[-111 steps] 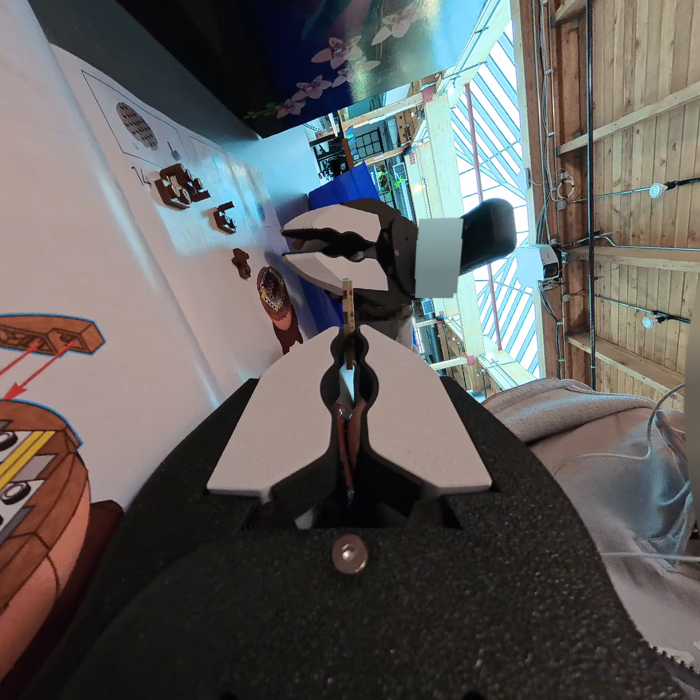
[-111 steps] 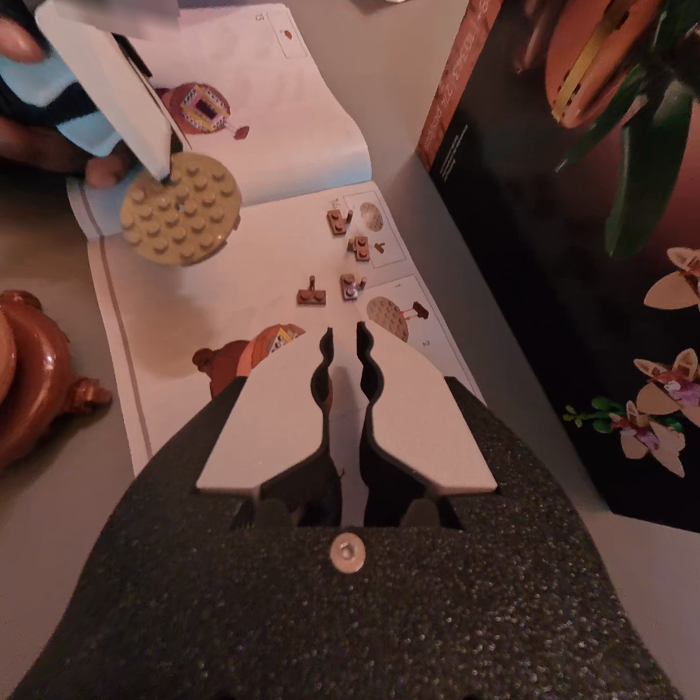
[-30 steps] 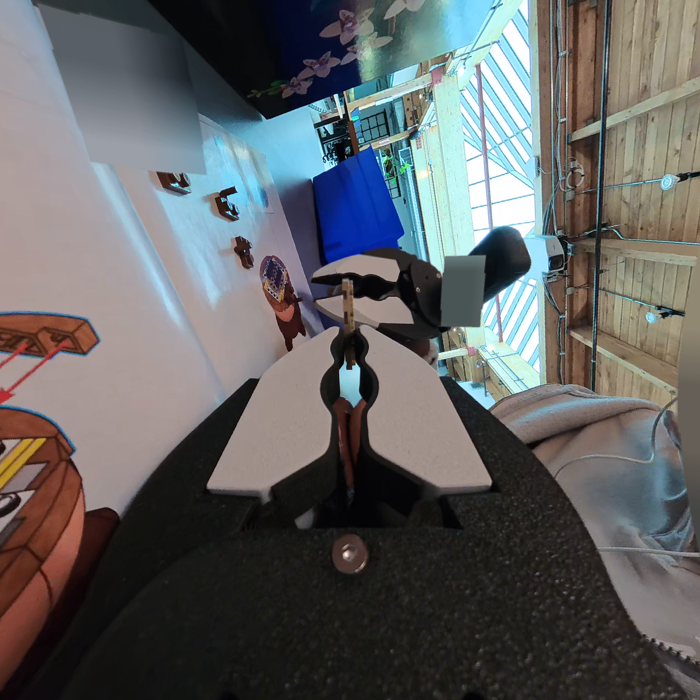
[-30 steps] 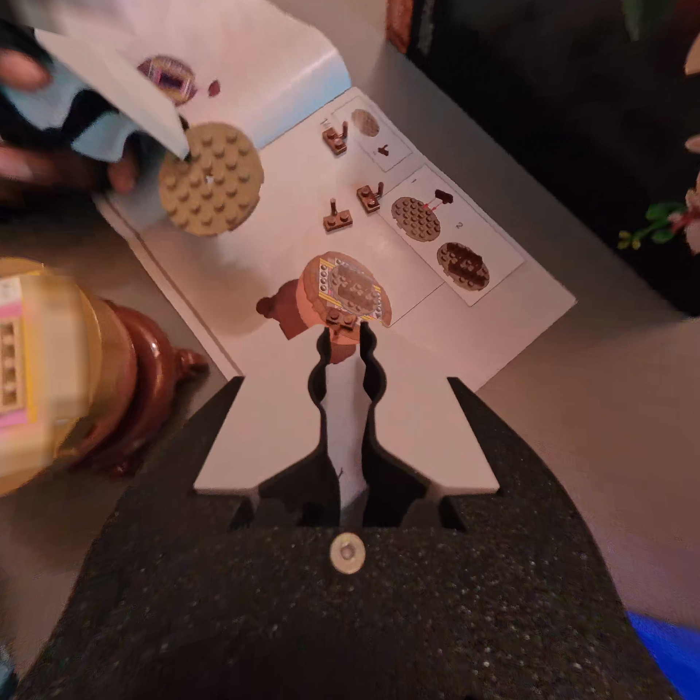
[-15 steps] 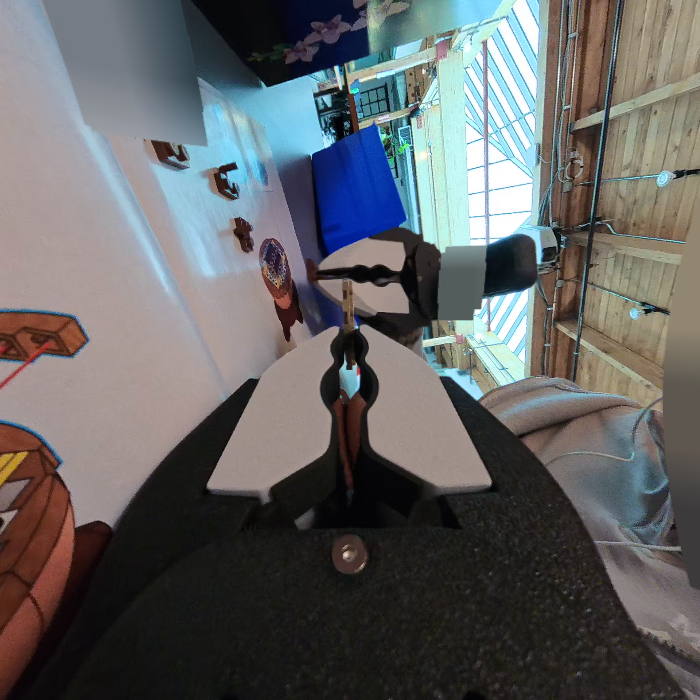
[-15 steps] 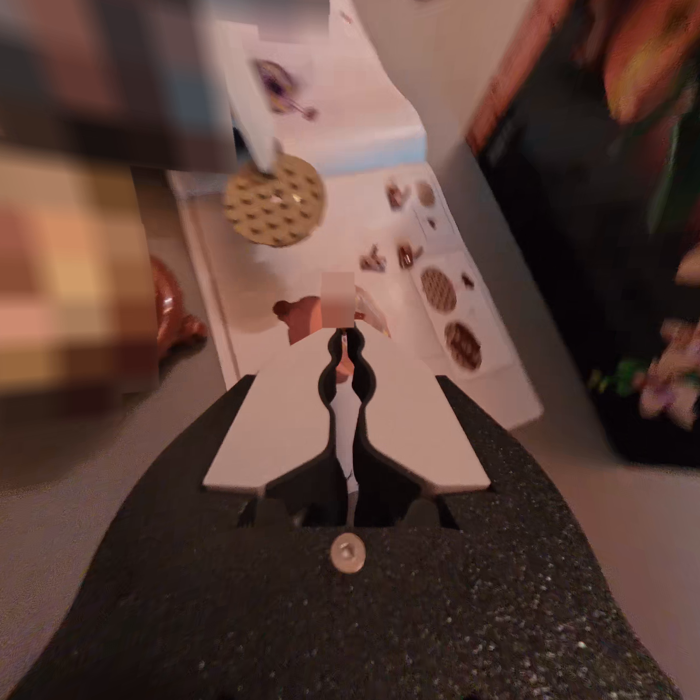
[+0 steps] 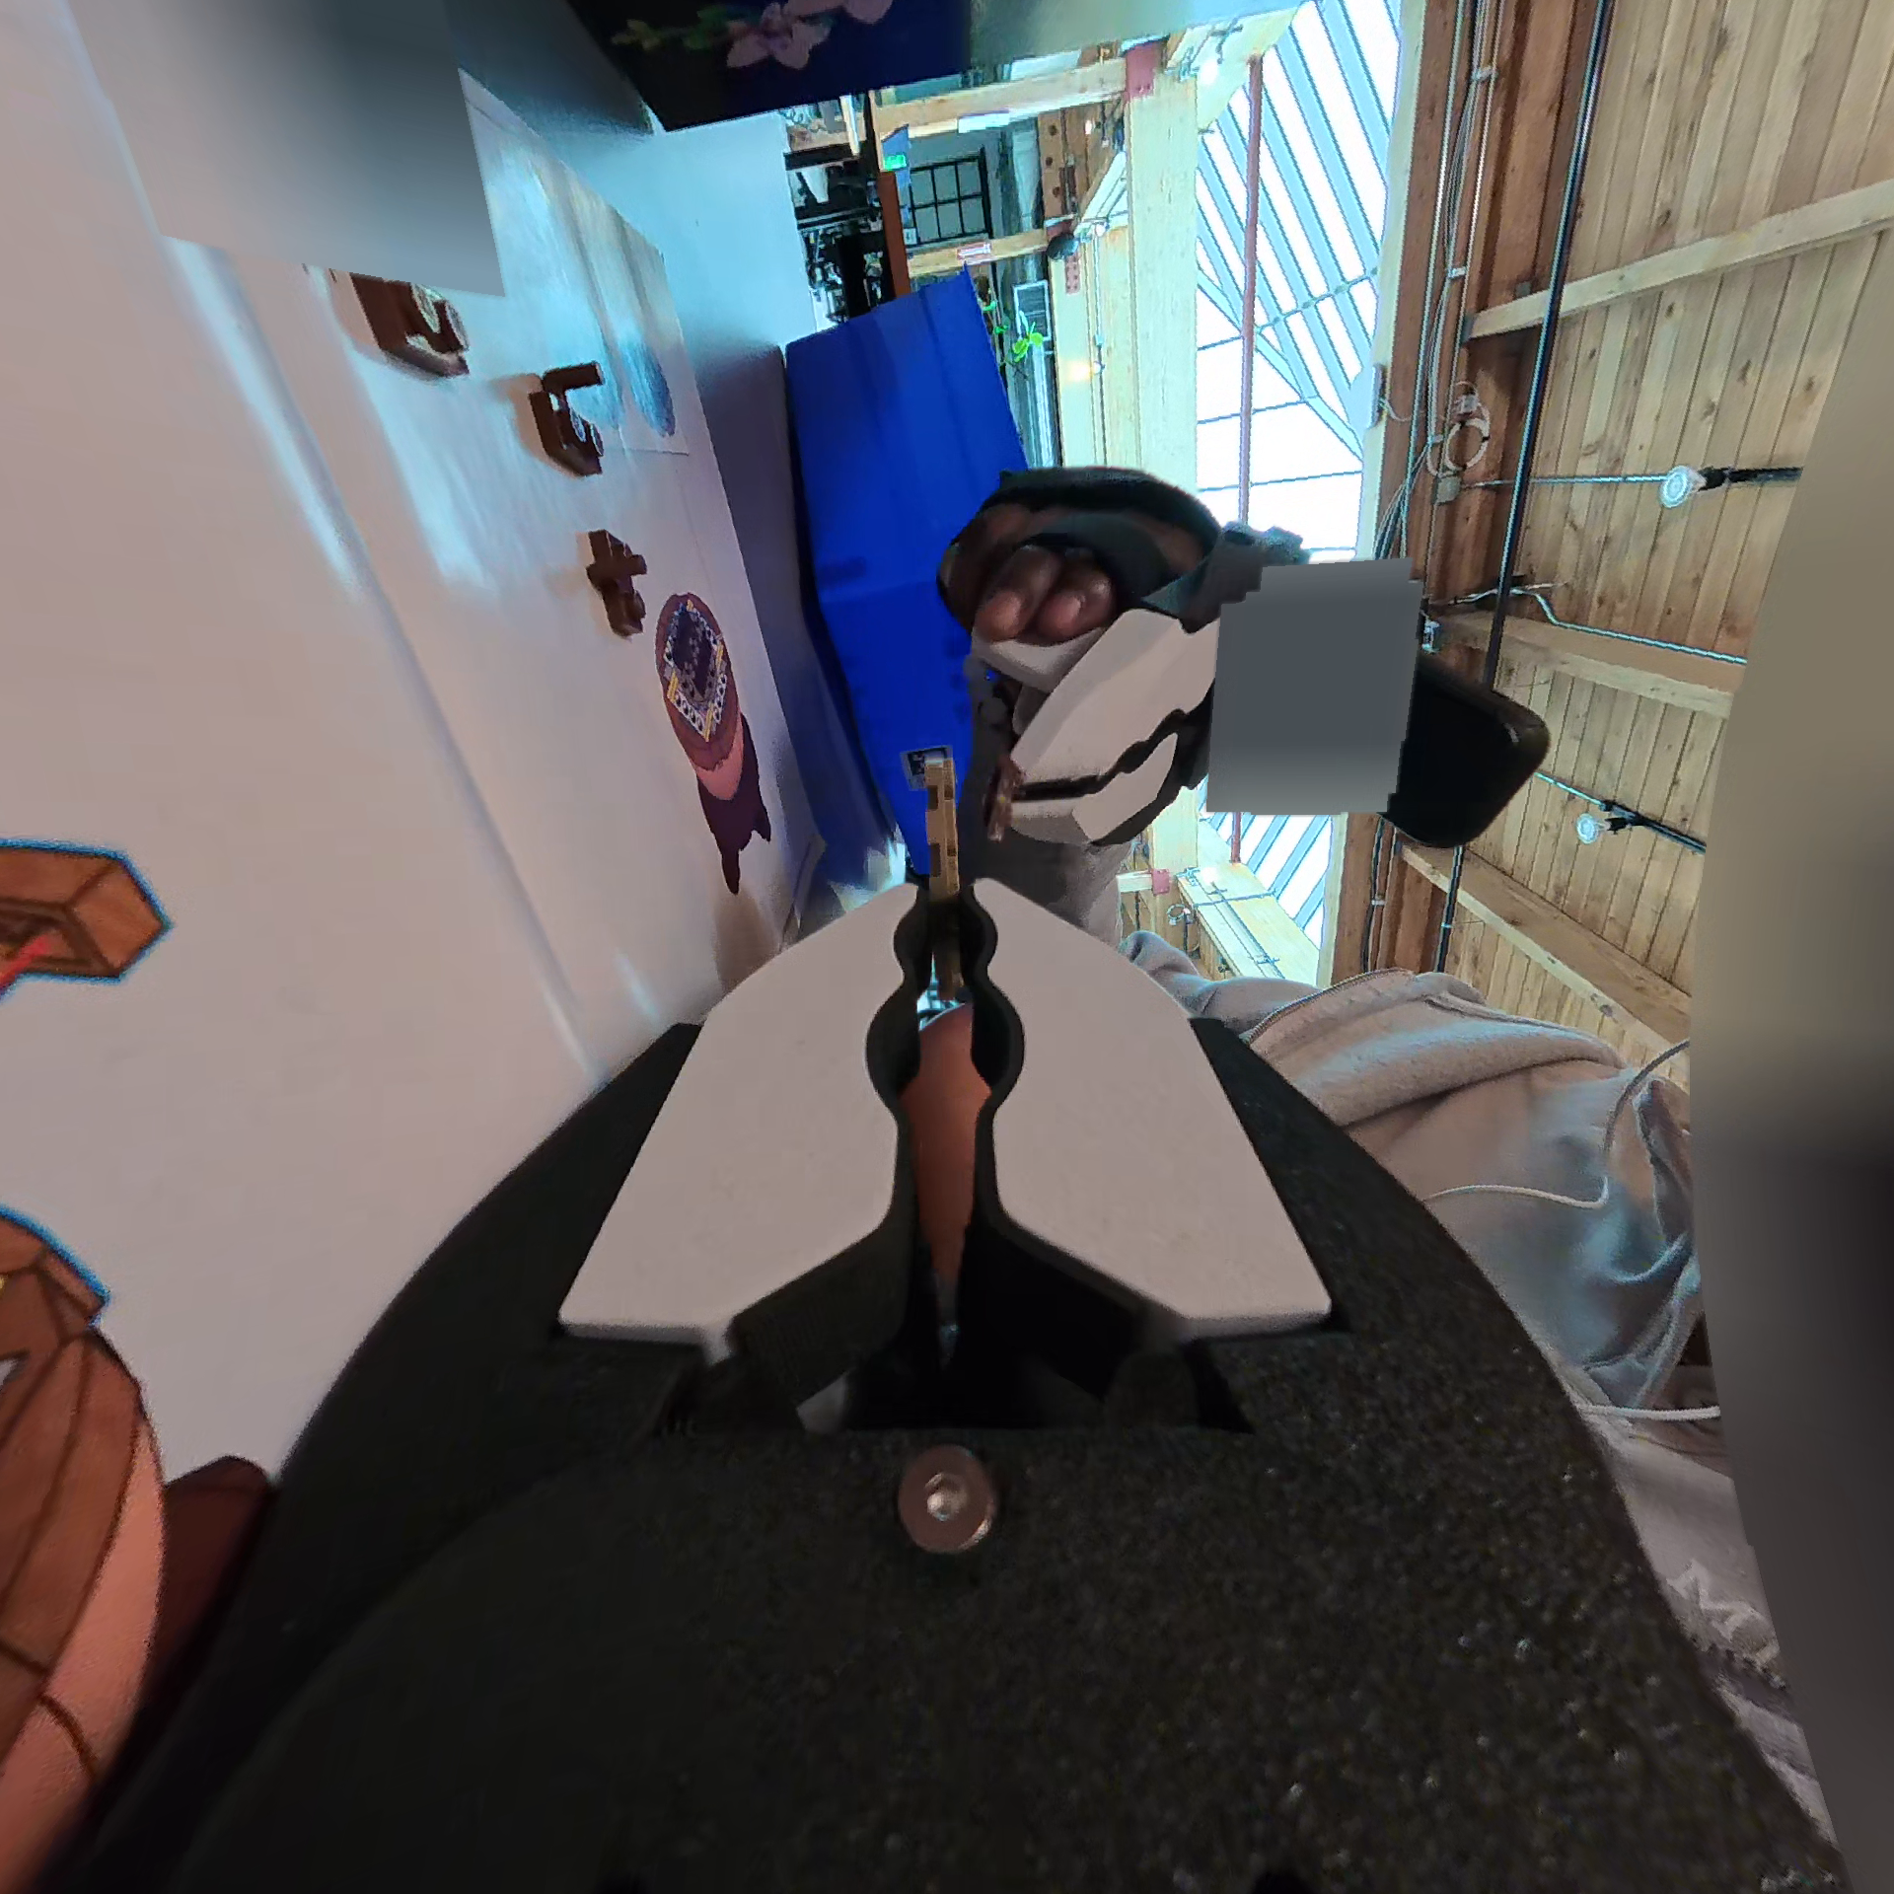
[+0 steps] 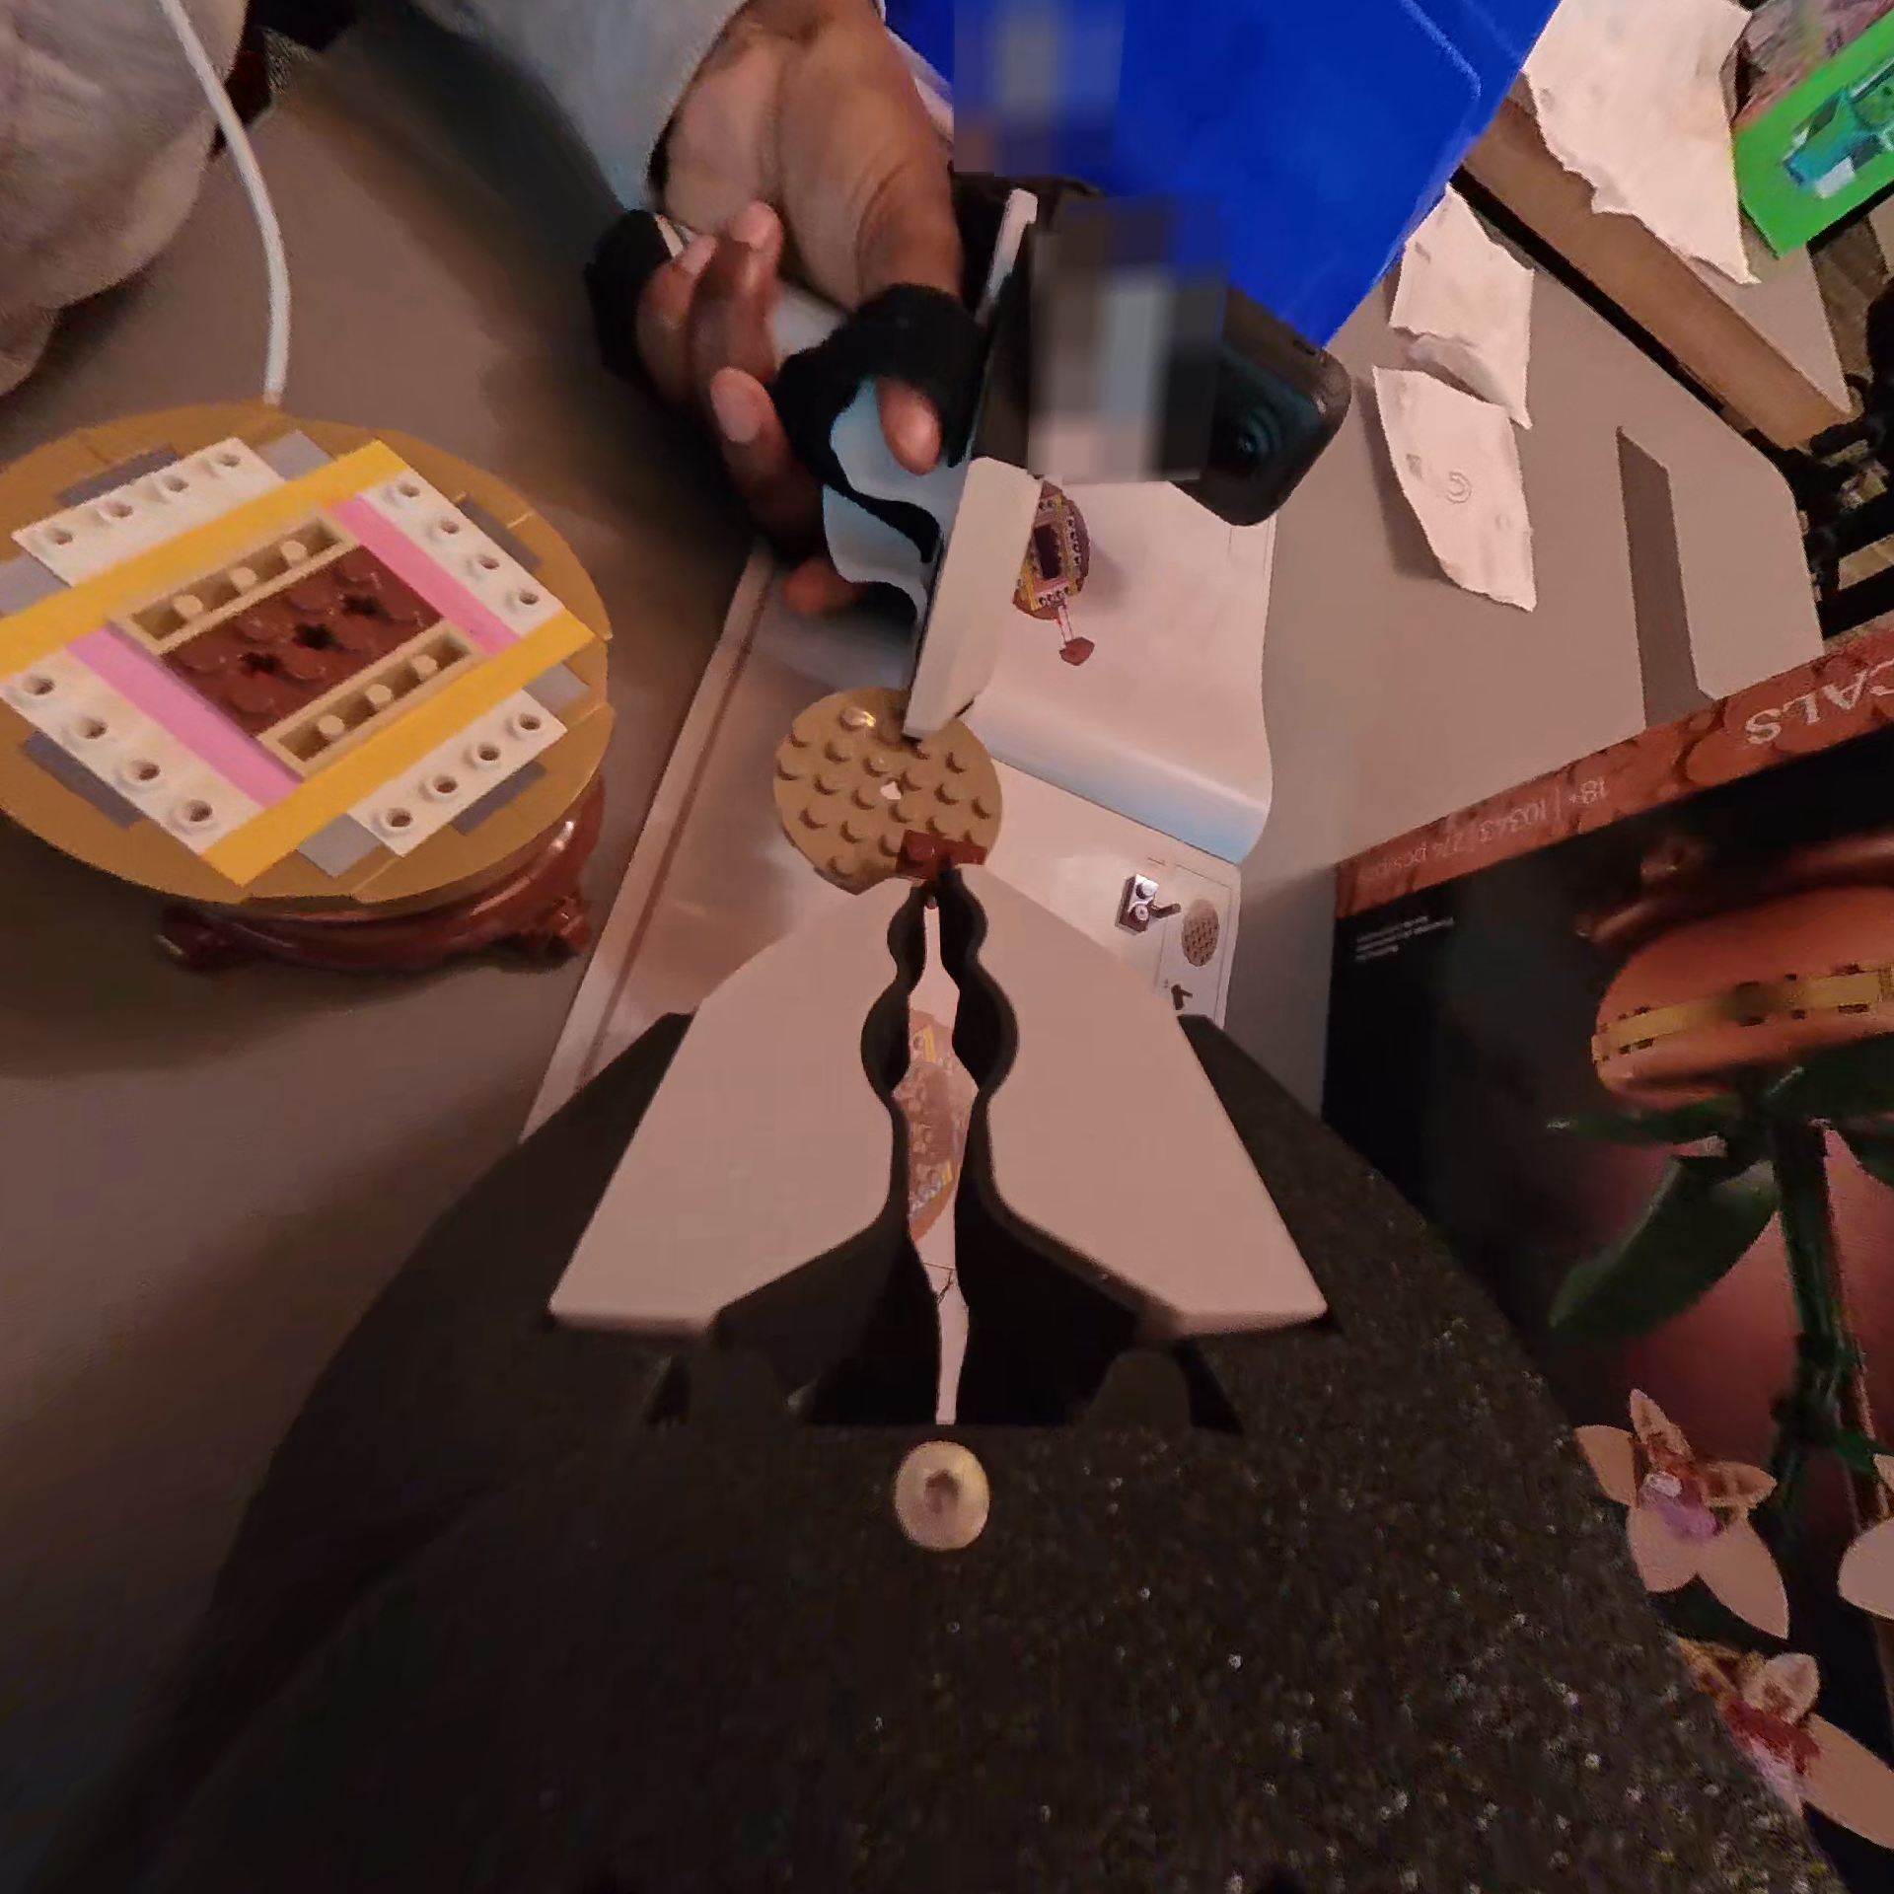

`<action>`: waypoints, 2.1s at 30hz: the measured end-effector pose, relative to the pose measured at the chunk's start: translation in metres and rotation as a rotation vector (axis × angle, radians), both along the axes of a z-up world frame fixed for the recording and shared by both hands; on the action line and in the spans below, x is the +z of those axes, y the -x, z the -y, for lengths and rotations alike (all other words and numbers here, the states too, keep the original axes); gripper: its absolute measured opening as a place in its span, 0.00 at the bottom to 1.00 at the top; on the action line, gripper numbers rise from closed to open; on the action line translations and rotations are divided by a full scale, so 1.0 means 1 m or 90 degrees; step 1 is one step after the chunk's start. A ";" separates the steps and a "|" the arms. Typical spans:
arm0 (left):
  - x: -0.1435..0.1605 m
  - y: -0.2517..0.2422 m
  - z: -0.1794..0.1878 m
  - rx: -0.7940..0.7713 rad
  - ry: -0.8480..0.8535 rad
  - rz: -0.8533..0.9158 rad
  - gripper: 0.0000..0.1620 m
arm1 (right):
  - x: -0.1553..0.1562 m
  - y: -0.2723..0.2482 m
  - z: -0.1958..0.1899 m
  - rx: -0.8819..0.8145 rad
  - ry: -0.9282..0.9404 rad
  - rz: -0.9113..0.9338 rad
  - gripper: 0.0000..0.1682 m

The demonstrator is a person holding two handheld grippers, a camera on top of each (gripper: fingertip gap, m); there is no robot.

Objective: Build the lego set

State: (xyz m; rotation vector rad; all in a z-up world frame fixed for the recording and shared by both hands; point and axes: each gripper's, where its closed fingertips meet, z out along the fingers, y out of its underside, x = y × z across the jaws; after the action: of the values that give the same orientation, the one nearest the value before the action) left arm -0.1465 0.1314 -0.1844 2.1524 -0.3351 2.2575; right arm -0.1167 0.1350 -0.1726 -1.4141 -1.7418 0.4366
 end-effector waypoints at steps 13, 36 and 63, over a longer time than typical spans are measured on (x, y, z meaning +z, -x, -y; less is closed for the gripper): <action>0.001 0.001 -0.003 0.012 0.002 0.004 0.03 | -0.005 0.009 0.000 -0.009 0.032 -0.011 0.02; 0.001 0.001 -0.001 0.010 -0.009 0.003 0.03 | -0.009 0.006 0.002 -0.014 0.075 0.018 0.02; 0.000 -0.001 0.013 -0.064 0.009 0.001 0.03 | 0.008 0.003 0.025 0.256 0.084 0.160 0.01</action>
State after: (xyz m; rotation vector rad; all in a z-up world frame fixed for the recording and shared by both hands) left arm -0.1452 0.1183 -0.1848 2.0774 -0.4155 2.2022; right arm -0.1194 0.1102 -0.1642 -1.2474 -2.2511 0.6177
